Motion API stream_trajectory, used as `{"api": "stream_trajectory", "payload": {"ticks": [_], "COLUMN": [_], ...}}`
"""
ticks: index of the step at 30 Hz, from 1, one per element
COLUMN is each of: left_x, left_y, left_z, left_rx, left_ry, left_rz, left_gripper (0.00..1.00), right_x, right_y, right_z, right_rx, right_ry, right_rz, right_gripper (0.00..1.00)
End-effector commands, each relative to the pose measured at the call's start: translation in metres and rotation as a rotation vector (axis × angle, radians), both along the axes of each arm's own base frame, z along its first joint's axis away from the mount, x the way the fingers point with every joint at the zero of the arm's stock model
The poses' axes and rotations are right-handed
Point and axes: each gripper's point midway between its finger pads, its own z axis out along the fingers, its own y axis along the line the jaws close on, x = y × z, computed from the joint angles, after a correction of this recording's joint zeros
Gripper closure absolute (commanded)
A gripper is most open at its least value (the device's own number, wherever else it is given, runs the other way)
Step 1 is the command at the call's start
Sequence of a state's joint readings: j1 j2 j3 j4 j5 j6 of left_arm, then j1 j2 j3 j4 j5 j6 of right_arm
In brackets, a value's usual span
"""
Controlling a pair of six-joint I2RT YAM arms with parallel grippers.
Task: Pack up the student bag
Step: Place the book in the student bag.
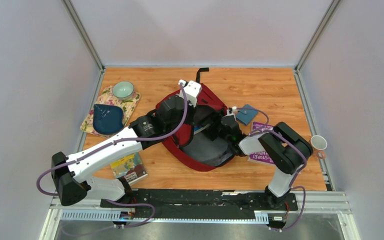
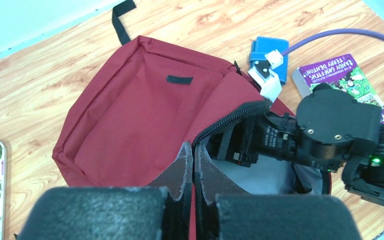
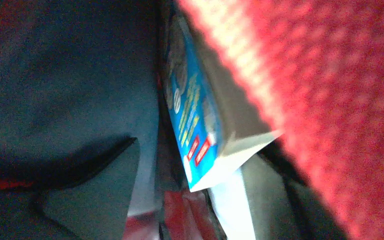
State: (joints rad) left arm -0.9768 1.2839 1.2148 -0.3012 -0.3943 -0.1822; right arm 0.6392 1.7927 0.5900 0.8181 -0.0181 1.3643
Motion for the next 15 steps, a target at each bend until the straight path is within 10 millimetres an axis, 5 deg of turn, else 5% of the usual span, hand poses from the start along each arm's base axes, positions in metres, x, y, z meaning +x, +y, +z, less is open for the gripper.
{"api": "stream_trajectory", "payload": {"ticks": [1, 9, 12, 15], "left_x": [0.0, 0.0, 0.0, 0.0], "left_y": [0.007, 0.013, 0.014, 0.015], "left_z": [0.025, 0.011, 0.009, 0.003], "left_rx": [-0.116, -0.108, -0.111, -0.099], "left_ry": [-0.032, -0.003, 0.002, 0.017], "left_rz": [0.023, 0.038, 0.035, 0.037], "left_gripper": [1.0, 1.0, 1.0, 1.0], "right_x": [-0.016, -0.061, -0.078, -0.09], "right_y": [-0.003, -0.027, -0.036, -0.047], "right_z": [0.017, 0.003, 0.011, 0.042], "right_rx": [-0.156, -0.26, -0.273, -0.295], "right_ry": [-0.064, 0.025, -0.006, -0.114], "right_rz": [0.112, 0.198, 0.228, 0.251], "right_gripper": [0.14, 0.13, 0.14, 0.14]}}
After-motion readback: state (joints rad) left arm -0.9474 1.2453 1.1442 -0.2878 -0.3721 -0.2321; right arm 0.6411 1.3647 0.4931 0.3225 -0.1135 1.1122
